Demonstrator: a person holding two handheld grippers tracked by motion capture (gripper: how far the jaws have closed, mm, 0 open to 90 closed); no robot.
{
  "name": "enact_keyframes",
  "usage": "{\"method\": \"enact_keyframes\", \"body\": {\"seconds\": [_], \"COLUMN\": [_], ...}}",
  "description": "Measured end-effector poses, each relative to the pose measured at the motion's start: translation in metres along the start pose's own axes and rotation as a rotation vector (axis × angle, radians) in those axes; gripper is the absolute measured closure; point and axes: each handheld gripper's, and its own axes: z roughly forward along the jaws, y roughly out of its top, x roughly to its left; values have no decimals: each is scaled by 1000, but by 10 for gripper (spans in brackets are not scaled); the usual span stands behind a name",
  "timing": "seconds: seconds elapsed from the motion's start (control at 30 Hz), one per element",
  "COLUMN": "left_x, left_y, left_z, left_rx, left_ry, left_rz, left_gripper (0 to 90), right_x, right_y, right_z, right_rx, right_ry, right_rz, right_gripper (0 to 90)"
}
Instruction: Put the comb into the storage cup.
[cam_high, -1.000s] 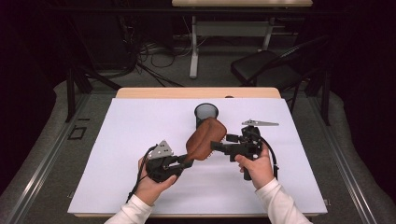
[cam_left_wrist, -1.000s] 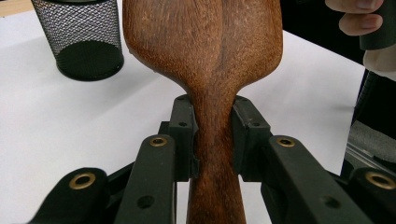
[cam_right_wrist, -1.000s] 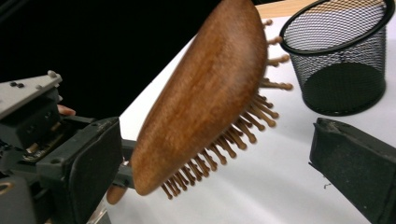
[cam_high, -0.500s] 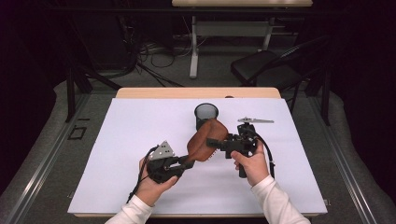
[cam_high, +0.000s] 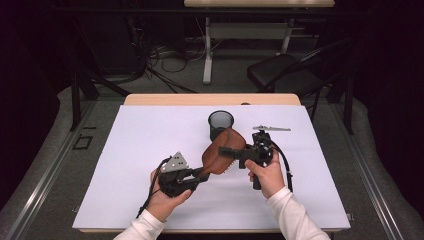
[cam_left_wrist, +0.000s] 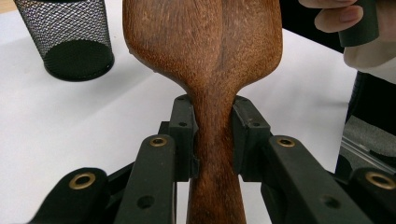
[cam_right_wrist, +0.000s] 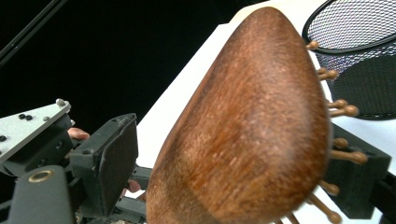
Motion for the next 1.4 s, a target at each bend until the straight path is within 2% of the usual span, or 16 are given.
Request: {"method": "enact_keyframes", "body": {"seconds": [0.6,0.83,1.07,1.4], "left_x": [-2,-1,-1,0], "left_y": [-1,-1,-1,-2], "left_z": [2,2,1,2], "left_rx": [1,1,0,0], "left_ry": [-8,-10,-10,-15], "left_rz": [1,1,3,2], "left_gripper": [727,727,727,727], "right_x": [0,-1,-2,-5], "right_y": [-1,-2,0,0], "right_z": [4,6,4,4], "right_rx": [22,30,25,41], "right_ry": [1,-6,-23,-9], "right_rz": [11,12,22,49], "right_gripper": [162,200,302,319]}}
